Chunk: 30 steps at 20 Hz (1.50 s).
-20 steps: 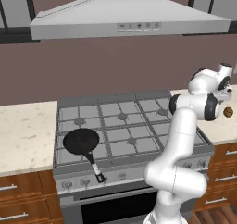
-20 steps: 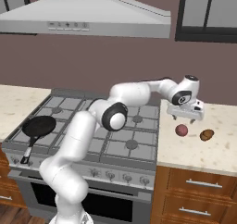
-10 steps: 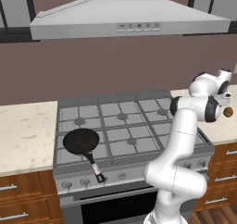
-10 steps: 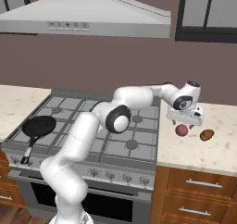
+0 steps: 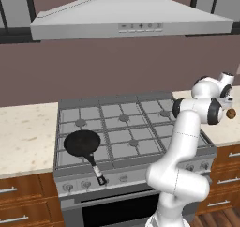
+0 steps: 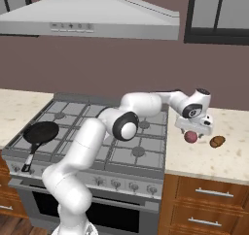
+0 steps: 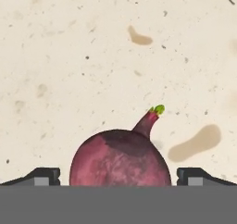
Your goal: Put the onion and potato in the pan. Then turn on the front left burner and set the heat to medium.
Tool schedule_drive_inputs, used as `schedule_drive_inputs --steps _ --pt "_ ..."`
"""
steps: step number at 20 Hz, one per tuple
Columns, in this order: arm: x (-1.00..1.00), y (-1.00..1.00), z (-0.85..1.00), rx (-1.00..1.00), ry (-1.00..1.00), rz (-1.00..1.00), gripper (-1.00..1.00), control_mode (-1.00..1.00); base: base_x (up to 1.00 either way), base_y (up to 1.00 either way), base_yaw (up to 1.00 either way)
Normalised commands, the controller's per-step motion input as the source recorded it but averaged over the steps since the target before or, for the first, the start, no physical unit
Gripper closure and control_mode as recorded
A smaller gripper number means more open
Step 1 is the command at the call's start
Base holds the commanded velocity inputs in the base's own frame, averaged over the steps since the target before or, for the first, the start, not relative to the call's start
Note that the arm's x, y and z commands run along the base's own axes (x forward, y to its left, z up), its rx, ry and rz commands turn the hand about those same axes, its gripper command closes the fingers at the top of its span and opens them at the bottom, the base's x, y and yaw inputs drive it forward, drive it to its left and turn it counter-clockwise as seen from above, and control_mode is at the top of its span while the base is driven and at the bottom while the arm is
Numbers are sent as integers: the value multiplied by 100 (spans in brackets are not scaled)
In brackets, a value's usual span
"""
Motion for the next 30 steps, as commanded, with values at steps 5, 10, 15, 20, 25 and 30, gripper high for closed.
schedule_drive_inputs --steps 5,10,15,20,25,30 --pt "0 0 -20 0 1 0 -100 -100 0 0 0" --pt "0 0 -6 0 3 0 -100 -100 0 0 0" --pt "0 0 0 0 0 0 100 -100 0 0 0" --pt "0 0 0 0 0 0 100 -100 0 0 0" --pt "-62 4 7 0 -7 1 100 -100 0 0 0" --pt "-41 24 49 0 -7 0 100 -100 0 0 0"
